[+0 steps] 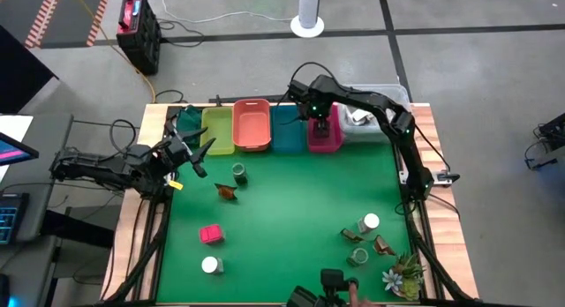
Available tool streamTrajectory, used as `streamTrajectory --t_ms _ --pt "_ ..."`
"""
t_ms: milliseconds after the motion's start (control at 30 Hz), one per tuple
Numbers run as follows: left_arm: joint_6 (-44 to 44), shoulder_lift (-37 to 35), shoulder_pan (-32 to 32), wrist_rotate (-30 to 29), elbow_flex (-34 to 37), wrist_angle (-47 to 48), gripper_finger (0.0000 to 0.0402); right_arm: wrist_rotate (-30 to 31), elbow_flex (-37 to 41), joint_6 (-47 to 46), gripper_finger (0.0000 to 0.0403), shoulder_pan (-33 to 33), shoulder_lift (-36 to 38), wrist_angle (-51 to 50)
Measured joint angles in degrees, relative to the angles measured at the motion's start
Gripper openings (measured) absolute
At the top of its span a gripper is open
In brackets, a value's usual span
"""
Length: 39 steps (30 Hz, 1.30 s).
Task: Sort spices by type
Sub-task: Put the top red spice can into the red bin, then put the red spice can into the red bin
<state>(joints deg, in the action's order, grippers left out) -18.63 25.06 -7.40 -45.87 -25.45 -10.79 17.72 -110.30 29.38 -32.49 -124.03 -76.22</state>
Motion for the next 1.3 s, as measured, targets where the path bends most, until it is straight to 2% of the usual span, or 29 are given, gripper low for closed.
streamTrajectory --t_ms 133,400,500,667,833,933,1000,1167,1300 --pt "-0.13 0.0 -0.02 0.01 0.0 0.02 0.0164 -0.04 0.0 0.05 0.03 -0.02 0.0 1.06" --pt "-0.19 0.0 -0.02 0.02 0.01 0.9 0.0164 2.29 0.0 4.01 0.0393 0.65 0.0 2.48" --pt "-0.2 0.02 -0.02 0.02 0.02 0.9 0.0164 5.85 -0.72 4.54 0.0393 1.62 0.0 2.24" --pt "-0.19 0.02 -0.02 0.02 0.0 0.9 0.0164 7.12 -4.2 3.56 0.0382 4.16 0.0 1.08" --pt "-0.13 0.02 -0.02 0.02 0.0 0.99 0.0164 9.57 -10.18 -0.86 0.038 9.43 0.11 -2.15" --pt "1.64 0.02 -0.01 0.02 0.0 1.08 0.0164 9.25 -13.2 -2.4 0.038 13.6 0.11 -2.81" --pt "3.05 0.0 -0.01 0.23 -0.14 2.0 0.0164 6.48 -14.14 -2.9 0.038 16.39 0.16 -2.19" --pt "11.68 1.58 -0.73 -0.19 -7.1 18.51 0.016 -7.87 -13.93 -8.62 0.0379 21.88 0.15 -0.31" --pt "21.55 7.03 -2.66 -0.89 -13.45 33.72 0.0152 -6.4 -8.69 -11.05 0.0369 26.75 1.66 4.83"
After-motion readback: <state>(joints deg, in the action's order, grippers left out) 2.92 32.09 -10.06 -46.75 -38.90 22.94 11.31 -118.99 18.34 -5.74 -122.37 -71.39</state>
